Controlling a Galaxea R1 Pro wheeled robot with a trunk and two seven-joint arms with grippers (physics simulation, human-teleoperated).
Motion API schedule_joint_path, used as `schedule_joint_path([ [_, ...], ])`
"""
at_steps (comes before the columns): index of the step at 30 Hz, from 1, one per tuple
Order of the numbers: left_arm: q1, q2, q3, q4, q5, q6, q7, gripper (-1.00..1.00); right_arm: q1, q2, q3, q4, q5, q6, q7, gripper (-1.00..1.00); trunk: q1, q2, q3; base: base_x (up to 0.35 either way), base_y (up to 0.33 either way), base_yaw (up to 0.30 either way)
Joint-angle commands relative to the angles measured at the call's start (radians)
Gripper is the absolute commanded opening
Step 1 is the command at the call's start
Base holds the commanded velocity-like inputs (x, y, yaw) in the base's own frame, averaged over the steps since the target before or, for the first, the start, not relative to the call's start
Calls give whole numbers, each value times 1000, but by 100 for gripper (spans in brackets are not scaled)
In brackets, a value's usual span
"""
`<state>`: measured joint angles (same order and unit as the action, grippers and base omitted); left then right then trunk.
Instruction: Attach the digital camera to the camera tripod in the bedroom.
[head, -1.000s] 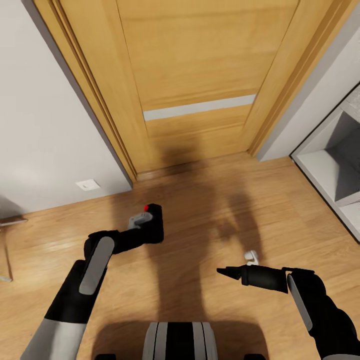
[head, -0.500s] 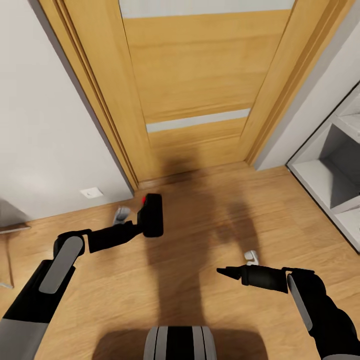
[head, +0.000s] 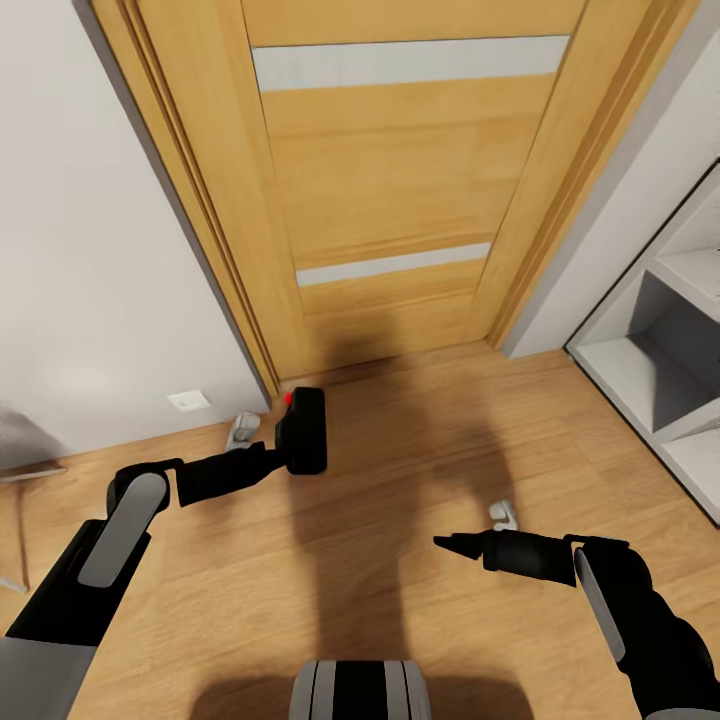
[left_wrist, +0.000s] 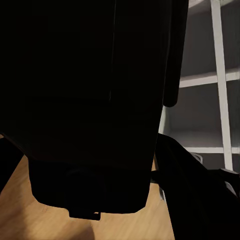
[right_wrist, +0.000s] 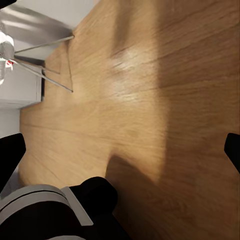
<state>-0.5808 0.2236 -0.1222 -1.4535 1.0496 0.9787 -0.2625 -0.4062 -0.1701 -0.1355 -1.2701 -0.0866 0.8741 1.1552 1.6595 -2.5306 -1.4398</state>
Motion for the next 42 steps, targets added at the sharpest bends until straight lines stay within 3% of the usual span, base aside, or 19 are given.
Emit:
schedule_joint_path([
  [1,-1,0,-1,1,-8,2,-10,-100,0,0,0,0,-5,7,0,100,-1,0,3,0,0,0],
  [9,-1,-3,-7,8,-10,-2,-8,-100,0,0,-1,0,-4,7,0,100,-4,2,34,0,0,0],
  [14,-1,-17,-31,20,-23,-10,-8,-100,0,0,-1,0,-4,8,0,100,-6,3,54,0,0,0],
  [20,-1,-24,-65,23,-95,-29,-7,-100,0,0,-1,0,-4,7,0,100,-9,4,77,0,0,0],
  [29,-1,-76,-77,26,-194,-38,-6,-100,0,-1,-1,0,-4,6,-1,100,-13,7,112,0,0,0],
  [34,-1,-127,-77,49,-296,-39,-6,-100,0,-1,-1,1,-4,6,-1,100,-15,8,131,0,0,0],
  [35,-1,-157,-74,70,-369,-39,-6,-100,0,-1,-1,1,-4,6,-2,100,-16,8,135,0,0,0],
  [36,-1,-166,-74,74,-388,-39,-6,-100,0,-1,-1,1,-4,5,-2,100,-16,8,139,0,0,0],
  [39,-1,-177,-73,80,-414,-38,-6,-100,0,-1,-1,1,-4,5,-2,100,-18,9,150,0,0,0],
  [42,-1,-179,-73,81,-419,-38,-6,-100,0,-1,-1,1,-4,5,-2,100,-19,10,162,0,0,0],
])
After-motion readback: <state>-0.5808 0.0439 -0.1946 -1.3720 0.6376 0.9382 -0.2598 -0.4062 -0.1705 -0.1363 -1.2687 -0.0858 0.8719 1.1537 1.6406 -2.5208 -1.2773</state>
